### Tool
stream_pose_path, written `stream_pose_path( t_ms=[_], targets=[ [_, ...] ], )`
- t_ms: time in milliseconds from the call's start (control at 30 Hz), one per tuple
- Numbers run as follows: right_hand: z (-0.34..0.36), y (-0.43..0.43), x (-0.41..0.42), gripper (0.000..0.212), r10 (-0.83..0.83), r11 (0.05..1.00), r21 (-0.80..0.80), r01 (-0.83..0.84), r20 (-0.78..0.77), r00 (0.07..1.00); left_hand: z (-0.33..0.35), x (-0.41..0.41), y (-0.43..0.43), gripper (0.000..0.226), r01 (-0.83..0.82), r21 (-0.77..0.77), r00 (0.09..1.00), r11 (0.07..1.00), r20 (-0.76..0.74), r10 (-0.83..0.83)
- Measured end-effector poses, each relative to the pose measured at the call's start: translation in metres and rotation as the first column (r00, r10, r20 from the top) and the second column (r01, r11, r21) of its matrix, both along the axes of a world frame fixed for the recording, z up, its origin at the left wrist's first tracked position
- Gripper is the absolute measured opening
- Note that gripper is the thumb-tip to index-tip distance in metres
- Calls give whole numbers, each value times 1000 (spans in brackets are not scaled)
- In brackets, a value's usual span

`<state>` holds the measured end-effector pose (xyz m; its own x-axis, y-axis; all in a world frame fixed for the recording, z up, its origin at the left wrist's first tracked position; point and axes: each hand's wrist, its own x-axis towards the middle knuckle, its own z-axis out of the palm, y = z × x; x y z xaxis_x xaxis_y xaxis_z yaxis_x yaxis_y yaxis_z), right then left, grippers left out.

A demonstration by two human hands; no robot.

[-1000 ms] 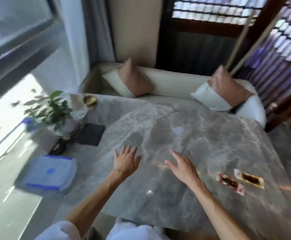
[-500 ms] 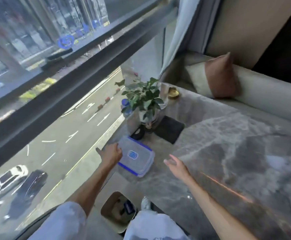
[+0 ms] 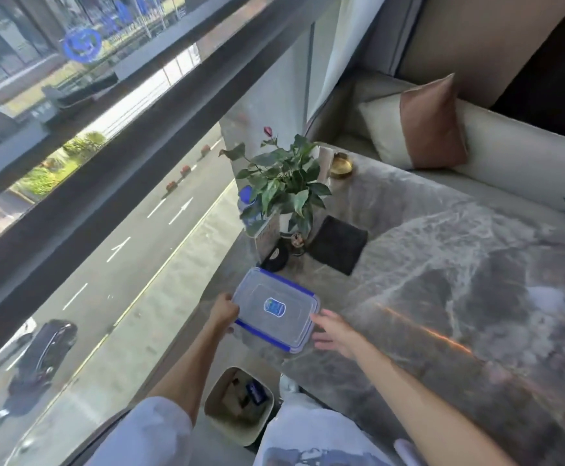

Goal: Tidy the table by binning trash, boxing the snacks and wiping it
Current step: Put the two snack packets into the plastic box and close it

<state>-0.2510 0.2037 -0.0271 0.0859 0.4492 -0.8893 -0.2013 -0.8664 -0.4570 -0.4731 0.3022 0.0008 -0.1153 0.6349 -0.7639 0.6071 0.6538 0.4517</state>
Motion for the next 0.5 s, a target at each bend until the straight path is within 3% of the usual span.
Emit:
stream_pose_path(
  t_ms=[167, 500],
  targets=[
    [-1, -32, 45, 49, -69, 997, 20, 68, 75, 995, -9, 52, -33, 21, 5, 26, 1000, 1000, 16, -5],
    [5, -238, 236, 53, -453, 891, 60, 451, 209, 867, -23, 267, -180, 26, 220, -19, 950, 975, 230, -210]
  ],
)
